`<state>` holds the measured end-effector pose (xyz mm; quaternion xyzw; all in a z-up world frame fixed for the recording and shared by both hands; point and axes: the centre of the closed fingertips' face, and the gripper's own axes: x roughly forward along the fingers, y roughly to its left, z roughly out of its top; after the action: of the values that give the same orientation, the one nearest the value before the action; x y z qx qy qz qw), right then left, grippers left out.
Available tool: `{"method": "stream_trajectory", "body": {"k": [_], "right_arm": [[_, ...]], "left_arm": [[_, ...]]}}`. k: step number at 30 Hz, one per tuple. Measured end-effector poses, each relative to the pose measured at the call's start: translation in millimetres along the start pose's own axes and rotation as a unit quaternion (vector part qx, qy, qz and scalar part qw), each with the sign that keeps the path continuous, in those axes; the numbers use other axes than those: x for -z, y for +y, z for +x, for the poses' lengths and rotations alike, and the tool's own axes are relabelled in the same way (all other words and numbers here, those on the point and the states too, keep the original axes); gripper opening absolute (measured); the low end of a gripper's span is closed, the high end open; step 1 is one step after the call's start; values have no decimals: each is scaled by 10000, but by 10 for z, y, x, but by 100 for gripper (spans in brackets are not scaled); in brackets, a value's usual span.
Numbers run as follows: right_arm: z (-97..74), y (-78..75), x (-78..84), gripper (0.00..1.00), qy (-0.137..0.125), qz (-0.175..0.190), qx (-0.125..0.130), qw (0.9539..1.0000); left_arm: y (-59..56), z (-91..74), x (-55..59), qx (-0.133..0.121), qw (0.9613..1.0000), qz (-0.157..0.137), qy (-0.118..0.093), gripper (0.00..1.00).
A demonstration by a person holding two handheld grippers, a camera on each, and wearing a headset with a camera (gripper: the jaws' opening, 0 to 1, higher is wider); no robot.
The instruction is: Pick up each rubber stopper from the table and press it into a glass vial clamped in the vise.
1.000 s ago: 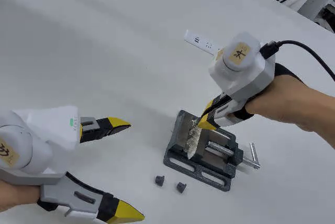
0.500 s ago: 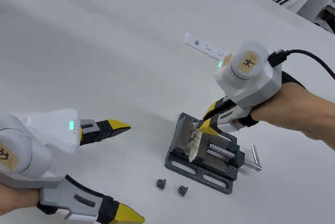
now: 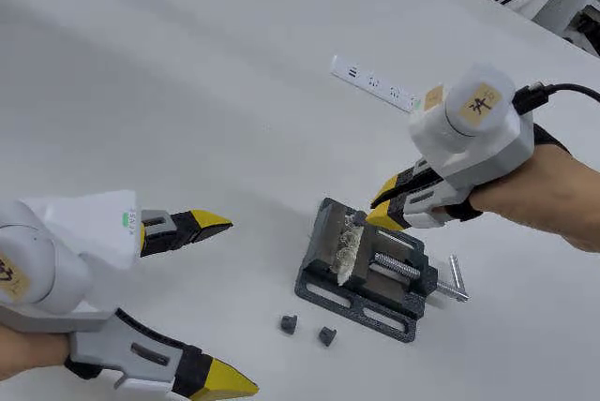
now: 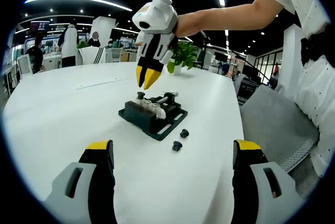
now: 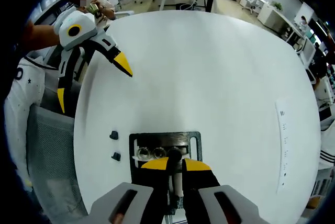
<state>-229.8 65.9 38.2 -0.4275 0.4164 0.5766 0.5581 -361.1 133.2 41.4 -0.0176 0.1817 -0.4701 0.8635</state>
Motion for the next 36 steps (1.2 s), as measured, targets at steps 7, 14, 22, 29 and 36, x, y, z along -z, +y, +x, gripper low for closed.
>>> {"method": "stream_trajectory", "body": {"k": [7, 14, 22, 29, 36], "right_arm": [[22, 20, -21, 3, -44, -24, -27, 10000], [53, 46, -22, 1, -28, -31, -67, 10000], [103, 30, -41, 1, -18, -9, -82, 10000], [96, 29, -35, 1, -20, -42, -70, 10000], [101, 26, -36, 1, 25, -128, -47, 9999]], "left_arm": [[7, -3, 0, 0, 10000, -5, -3, 94], [3, -11, 10, 5, 10000, -17, 0, 94], [9, -17, 22, 8, 10000, -25, 5, 94], [21, -16, 13, 9, 10000, -34, -9, 94], [18, 8, -4, 36, 10000, -32, -29, 94]]}}
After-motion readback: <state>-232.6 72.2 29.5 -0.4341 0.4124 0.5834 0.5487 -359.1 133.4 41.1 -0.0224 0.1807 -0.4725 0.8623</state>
